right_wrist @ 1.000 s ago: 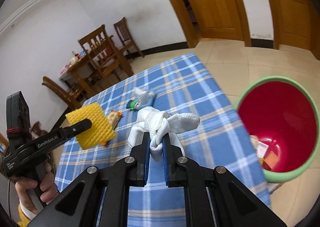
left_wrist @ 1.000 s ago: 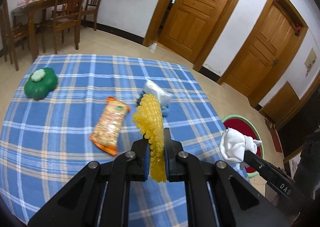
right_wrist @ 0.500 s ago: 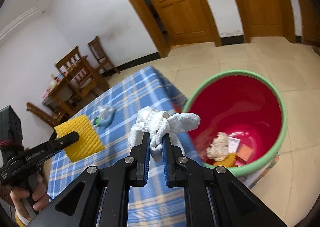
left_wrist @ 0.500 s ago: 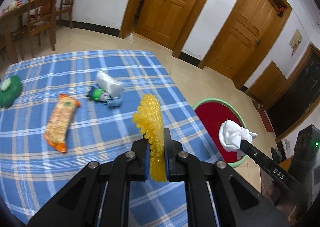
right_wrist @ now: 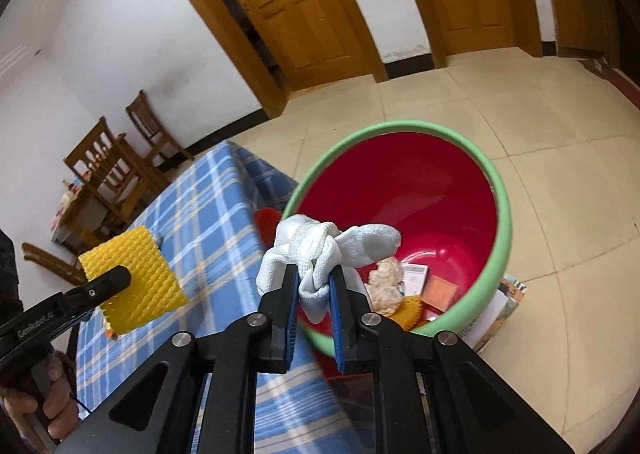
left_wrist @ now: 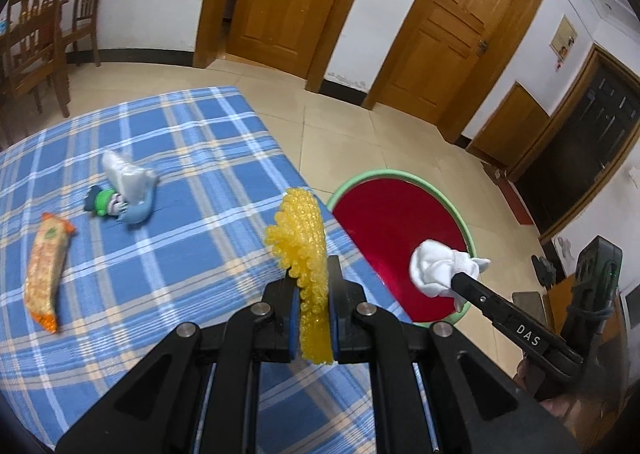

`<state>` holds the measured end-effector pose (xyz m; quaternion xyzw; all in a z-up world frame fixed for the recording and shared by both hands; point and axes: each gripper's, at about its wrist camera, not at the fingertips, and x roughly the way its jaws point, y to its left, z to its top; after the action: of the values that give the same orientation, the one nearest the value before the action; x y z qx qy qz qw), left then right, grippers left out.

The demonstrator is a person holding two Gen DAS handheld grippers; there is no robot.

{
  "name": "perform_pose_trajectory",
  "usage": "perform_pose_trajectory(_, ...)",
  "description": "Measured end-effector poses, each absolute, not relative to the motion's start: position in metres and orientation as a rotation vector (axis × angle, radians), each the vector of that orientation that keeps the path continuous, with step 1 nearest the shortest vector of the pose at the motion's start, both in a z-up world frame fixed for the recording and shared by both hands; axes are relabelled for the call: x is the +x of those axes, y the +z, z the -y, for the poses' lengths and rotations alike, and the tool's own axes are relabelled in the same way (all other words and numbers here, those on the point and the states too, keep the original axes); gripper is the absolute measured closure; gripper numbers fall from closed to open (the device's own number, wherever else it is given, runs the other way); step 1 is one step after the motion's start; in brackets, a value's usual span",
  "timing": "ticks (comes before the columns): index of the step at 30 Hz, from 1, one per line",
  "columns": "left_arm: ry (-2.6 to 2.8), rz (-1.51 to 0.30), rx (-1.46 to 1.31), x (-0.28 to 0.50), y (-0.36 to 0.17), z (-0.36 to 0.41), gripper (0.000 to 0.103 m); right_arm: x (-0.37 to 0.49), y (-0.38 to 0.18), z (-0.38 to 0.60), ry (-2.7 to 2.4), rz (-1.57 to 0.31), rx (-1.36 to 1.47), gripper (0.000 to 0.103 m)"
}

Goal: Collect trash
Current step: 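Carry the yellow netting and white cloth over the red bin with both tools, then open the right tool to drop the white cloth into the red bin, then open the left tool to drop the yellow netting into the red bin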

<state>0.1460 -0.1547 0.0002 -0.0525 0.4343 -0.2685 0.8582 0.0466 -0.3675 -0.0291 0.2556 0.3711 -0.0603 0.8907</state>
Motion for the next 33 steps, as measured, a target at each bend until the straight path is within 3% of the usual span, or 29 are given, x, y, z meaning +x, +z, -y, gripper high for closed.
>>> perform_pose_trajectory(5, -0.589, -0.919, -0.088, 0.147, -0.002, 0.171, 0.093, 0.045, -0.030, 0.377, -0.140, -0.762, 0.552, 0.078)
perform_pose_trajectory(25, -0.722, -0.908, 0.019, 0.153, -0.010, 0.248, 0.092, 0.027, -0.026, 0.397, -0.193, -0.726, 0.576, 0.078)
perform_pose_trajectory(29, -0.718, -0.919, 0.004, 0.156, -0.013, 0.249, 0.069, 0.026, -0.026, 0.399, -0.195, -0.725, 0.580, 0.078)
perform_pose_trajectory(33, -0.715, -0.925, -0.007, 0.157, -0.013, 0.247, 0.067, 0.027, -0.026, 0.398, -0.196, -0.728, 0.582, 0.078)
